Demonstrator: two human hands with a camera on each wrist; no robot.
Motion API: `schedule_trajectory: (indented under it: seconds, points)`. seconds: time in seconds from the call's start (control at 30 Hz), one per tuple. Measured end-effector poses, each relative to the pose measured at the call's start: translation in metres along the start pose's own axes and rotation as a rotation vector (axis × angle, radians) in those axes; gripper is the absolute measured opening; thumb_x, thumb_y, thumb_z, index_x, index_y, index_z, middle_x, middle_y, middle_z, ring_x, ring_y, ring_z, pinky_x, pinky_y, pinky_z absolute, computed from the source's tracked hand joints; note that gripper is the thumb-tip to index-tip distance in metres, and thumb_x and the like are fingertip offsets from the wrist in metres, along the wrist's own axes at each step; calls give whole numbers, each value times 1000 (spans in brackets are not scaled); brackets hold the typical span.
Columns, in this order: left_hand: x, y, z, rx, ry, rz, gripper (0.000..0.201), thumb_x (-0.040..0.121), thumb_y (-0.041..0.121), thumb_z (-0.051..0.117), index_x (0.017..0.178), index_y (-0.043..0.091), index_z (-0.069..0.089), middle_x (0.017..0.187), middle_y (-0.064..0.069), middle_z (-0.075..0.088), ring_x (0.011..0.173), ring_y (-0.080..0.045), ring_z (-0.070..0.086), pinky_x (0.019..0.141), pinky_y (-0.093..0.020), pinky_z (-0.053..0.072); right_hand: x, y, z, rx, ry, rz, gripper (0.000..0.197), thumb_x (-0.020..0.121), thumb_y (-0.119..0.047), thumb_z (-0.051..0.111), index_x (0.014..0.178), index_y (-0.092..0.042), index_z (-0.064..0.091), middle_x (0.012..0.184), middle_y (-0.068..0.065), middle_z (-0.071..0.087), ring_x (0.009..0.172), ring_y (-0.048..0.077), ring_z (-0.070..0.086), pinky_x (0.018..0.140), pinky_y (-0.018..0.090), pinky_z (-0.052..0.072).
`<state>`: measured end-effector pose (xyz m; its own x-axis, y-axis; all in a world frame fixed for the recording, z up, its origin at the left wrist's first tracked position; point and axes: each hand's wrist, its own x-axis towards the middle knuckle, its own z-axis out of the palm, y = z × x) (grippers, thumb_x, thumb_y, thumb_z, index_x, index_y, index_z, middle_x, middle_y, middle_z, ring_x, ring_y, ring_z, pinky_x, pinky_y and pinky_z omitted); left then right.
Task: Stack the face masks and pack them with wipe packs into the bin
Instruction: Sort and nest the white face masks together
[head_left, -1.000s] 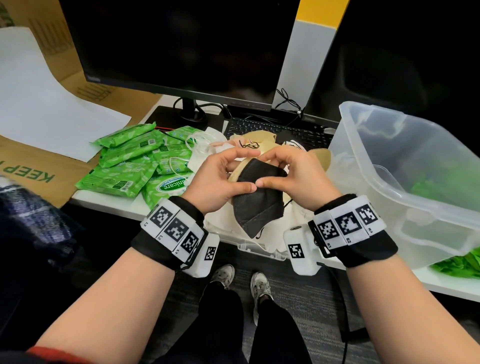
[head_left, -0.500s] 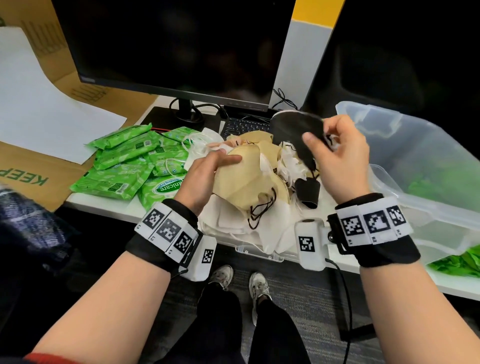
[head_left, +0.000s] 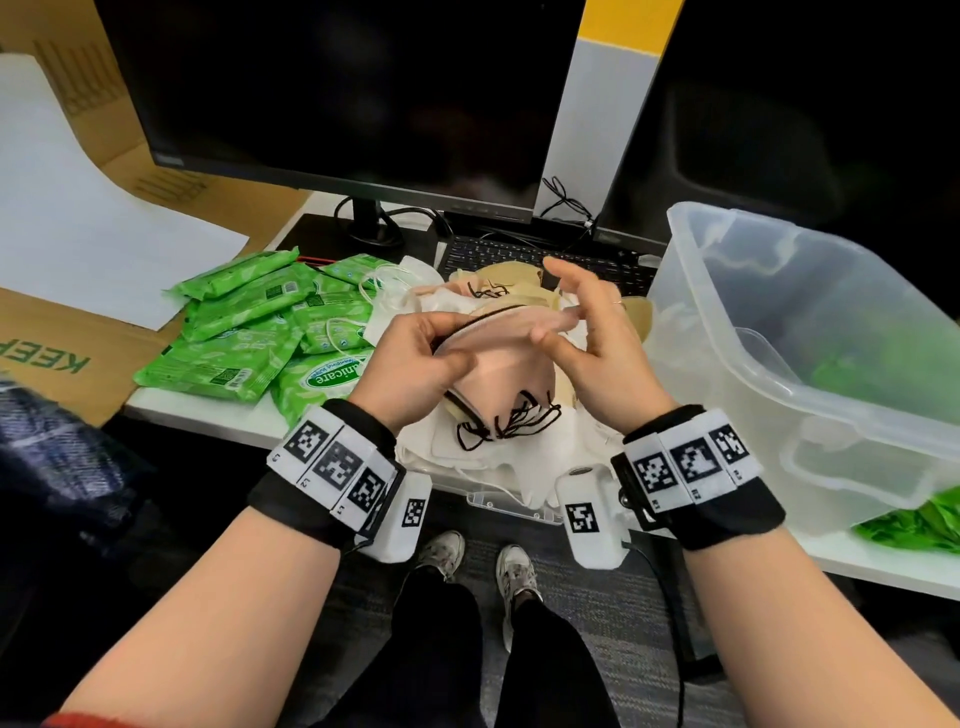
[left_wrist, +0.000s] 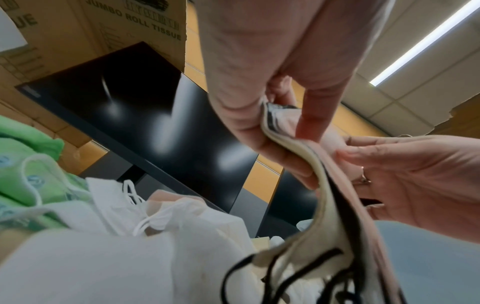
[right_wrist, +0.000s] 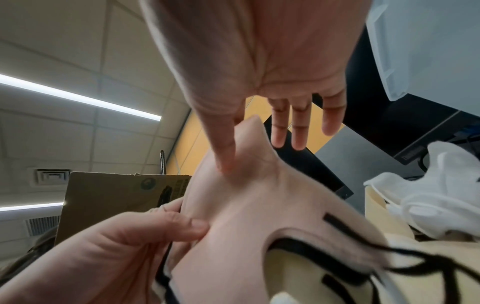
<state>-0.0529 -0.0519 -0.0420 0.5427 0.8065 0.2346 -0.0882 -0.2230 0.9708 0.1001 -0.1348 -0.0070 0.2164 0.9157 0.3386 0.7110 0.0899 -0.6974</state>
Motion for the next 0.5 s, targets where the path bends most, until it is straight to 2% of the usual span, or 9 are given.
schedule_trajectory:
  seconds: [0.07, 0.13, 0.2, 0.27, 0.33, 0.37, 0.43, 0.5]
  points:
    - [-1, 3, 1, 8, -27, 14, 42, 76, -21, 48, 94, 13, 65, 63, 19, 68, 62, 7, 60, 60, -7, 43, 2, 1, -2, -10, 8, -17, 40, 82, -15, 67, 109, -38, 49, 116, 1, 42, 106, 9, 40, 91, 16, 34]
    - [-1, 5, 2, -1, -33, 24, 38, 72, -11, 53, 93, 17, 66, 67, 19, 69, 65, 6, 61, 62, -8, 44, 5, 1, -3, -20, 40, -19, 16, 80, -15, 70, 88, -24, 60, 111, 0, 44, 106, 12, 42, 88, 15, 34]
    - [-1, 6, 4, -20, -22, 32, 38, 70, -8, 54, 94, 18, 66, 69, 18, 69, 67, 5, 62, 64, -10, 45, 7, 3, -3, -45, 36, -12, 10, 81, -15, 68, 80, -15, 59, 112, -1, 43, 111, 17, 43, 91, 20, 33]
    - [-2, 6, 5, -39, -4, 37, 38, 73, -10, 54, 99, 16, 65, 70, 18, 70, 69, 3, 62, 65, -11, 47, 9, 5, -2, -57, 0, 0, 9, 83, -15, 66, 81, -15, 57, 116, -1, 45, 117, 21, 43, 98, 28, 32]
    - [-2, 6, 5, -65, 1, 35, 40, 79, -17, 51, 102, 13, 64, 70, 18, 70, 70, 4, 63, 66, -10, 47, 9, 5, -2, -41, -25, 0, 9, 84, -16, 65, 81, -18, 57, 115, 3, 49, 116, 22, 44, 99, 34, 35]
    - [-2, 5, 5, -72, -3, 36, 41, 80, -18, 50, 102, 12, 63, 71, 18, 70, 70, 5, 63, 66, -10, 46, 9, 5, -2, -23, -33, -1, 10, 84, -17, 66, 79, -20, 57, 110, 3, 52, 111, 22, 47, 95, 35, 38]
    - [-3, 8, 5, -81, -15, 51, 38, 77, -14, 53, 102, 14, 63, 76, 19, 70, 74, 7, 62, 68, -9, 45, 10, 4, -1, 26, -35, 8, 21, 82, -19, 68, 72, -28, 52, 95, -2, 53, 96, 19, 49, 80, 29, 38]
    - [-4, 11, 5, -89, -33, 69, 41, 70, -3, 52, 105, 16, 61, 90, 19, 67, 82, 11, 61, 73, -7, 44, 10, 4, 2, 113, 29, 10, 27, 78, -24, 71, 69, -34, 47, 80, -10, 50, 82, 15, 48, 72, 29, 36]
